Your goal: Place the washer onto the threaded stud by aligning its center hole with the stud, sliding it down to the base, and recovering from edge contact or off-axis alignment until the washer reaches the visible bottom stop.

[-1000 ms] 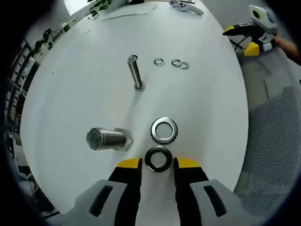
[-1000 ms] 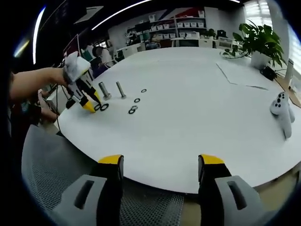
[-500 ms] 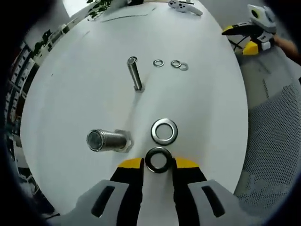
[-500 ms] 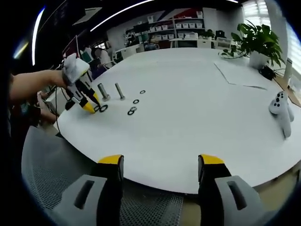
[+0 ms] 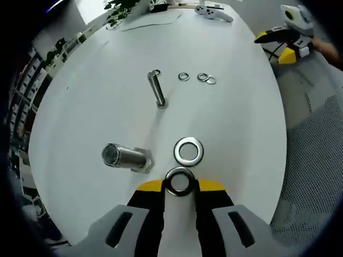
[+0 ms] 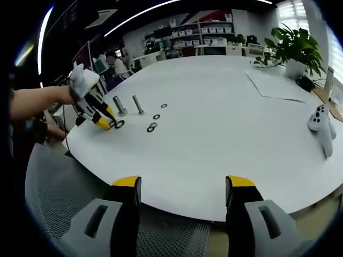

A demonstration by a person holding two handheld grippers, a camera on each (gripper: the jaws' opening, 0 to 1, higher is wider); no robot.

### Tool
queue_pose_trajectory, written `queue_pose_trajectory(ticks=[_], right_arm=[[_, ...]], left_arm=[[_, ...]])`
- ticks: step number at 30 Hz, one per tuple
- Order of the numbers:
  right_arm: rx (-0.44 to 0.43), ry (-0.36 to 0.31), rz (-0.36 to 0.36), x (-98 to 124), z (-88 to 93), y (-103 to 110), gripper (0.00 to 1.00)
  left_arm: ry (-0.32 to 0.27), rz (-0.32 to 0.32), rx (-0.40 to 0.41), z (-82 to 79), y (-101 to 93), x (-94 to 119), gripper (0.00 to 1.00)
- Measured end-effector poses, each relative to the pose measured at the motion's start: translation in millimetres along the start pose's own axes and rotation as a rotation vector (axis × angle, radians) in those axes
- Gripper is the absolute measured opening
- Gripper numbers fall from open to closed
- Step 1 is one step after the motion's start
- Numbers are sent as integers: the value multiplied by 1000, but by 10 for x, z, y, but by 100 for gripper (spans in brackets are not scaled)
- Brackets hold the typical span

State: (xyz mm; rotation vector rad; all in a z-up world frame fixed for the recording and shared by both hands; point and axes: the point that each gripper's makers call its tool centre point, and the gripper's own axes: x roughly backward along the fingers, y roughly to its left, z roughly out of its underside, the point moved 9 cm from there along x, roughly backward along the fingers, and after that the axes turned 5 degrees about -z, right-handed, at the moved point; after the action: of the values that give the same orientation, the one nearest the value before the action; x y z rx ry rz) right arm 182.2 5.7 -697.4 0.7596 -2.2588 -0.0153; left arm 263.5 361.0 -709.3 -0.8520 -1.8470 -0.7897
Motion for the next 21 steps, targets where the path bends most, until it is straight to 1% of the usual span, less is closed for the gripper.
queue_pose_trajectory(ticks=[1, 3, 4, 5, 6, 8, 11, 13, 15, 21], right_arm=[[-1, -1, -1, 0, 0, 0, 66], [0, -1, -1, 0, 0, 2, 66], [1, 0, -3, -1, -1, 3, 66], [2, 0, -5, -2, -1, 4, 66], [2, 1, -5, -2, 0, 6, 66], [2, 0, -7, -2, 0, 7, 66], [1, -5, -6, -1, -3, 4, 66], [0, -7, -6, 1, -4, 6, 66], [-1, -9, -7, 2, -3, 6, 66], [4, 0, -9, 0, 0, 10, 66]], left_arm=[[-1, -5, 13, 6, -4, 1, 19], [-8, 19, 40, 26, -28, 10, 19], [-15, -1, 75, 27, -30, 14, 19], [-10, -1, 76, 32, -26, 14, 18], [-7, 3, 68, 35, -26, 19, 18], [-14, -18, 54, 24, -29, 60, 18], [-18, -15, 61, -33, -29, 124, 18], [-24, -26, 50, -72, -23, 176, 18], [-29, -41, 37, -108, 5, 220, 18], [-42, -63, 30, -184, 124, 334, 19]])
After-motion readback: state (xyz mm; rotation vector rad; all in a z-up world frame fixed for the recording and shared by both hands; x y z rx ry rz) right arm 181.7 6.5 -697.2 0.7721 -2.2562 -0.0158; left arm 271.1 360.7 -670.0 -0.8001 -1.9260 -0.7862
